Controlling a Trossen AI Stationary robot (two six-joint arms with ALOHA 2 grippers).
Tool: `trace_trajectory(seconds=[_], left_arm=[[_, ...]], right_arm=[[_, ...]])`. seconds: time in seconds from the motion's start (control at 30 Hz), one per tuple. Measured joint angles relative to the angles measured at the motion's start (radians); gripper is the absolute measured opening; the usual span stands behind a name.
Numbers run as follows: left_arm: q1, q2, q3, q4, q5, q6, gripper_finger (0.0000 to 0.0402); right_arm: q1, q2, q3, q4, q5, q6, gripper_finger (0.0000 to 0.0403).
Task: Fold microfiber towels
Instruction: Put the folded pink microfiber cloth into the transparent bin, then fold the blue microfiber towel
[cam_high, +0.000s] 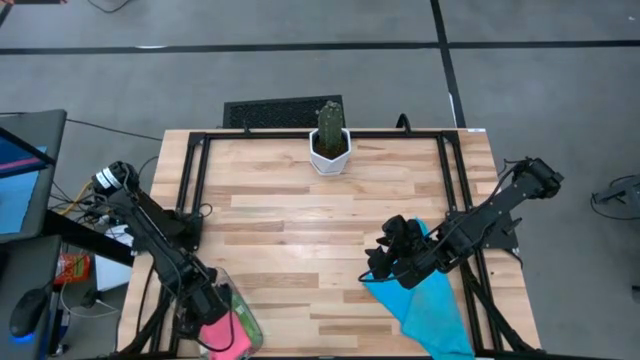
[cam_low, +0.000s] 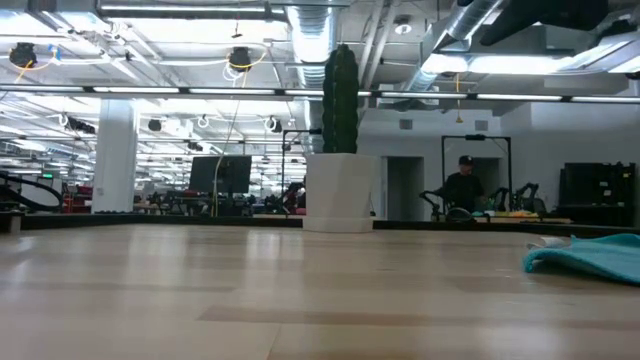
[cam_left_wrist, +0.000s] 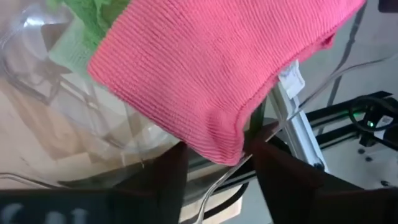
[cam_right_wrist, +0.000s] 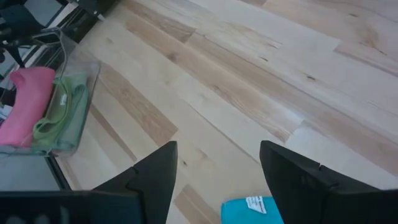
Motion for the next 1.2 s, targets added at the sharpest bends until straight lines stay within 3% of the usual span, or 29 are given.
trace_trajectory(seconds=[0.2,0.33,0.4,0.5,0.57,0.67,0.73,0.97,1.2], left_arm=[[0.018,-0.011,0.014,-0.023,0.059,-0.086,0.0212],[0.039,-0.068,0.099,-0.075,0.092,-0.117,0.0215],[0.058,-0.105,0.150,-0.134,0.059,-0.148,0.0214],[0.102,-0.156,0.222,-0.126,-0.079,-0.230,0.0213],[0.135,-0.167,0.256,-0.084,-0.259,-0.262,0.0213],[0.216,-0.151,0.271,0.036,-0.518,-0.189,0.0213],[0.304,-0.099,0.272,0.136,-0.572,-0.110,0.0213],[0.524,0.244,0.270,0.646,-0.416,0.087,0.0213],[0.617,0.558,0.290,1.044,-0.310,0.006,0.0213]], right_arm=[[0.013,0.000,0.000,-0.017,-0.006,0.052,0.0255],[0.032,0.000,0.000,-0.126,-0.089,0.173,0.0255],[0.044,0.007,0.000,-0.182,-0.126,0.229,0.0255],[0.062,0.033,0.000,-0.262,-0.204,0.311,0.0255],[0.070,0.060,0.000,-0.302,-0.253,0.356,0.0255],[0.077,0.106,0.000,-0.347,-0.302,0.373,0.0255],[0.061,0.127,0.000,-0.395,-0.344,0.359,0.0255],[-0.073,0.056,-0.023,-0.549,-0.368,0.122,0.0255],[-0.179,-0.150,-0.200,-0.546,-0.368,-0.013,0.0255]])
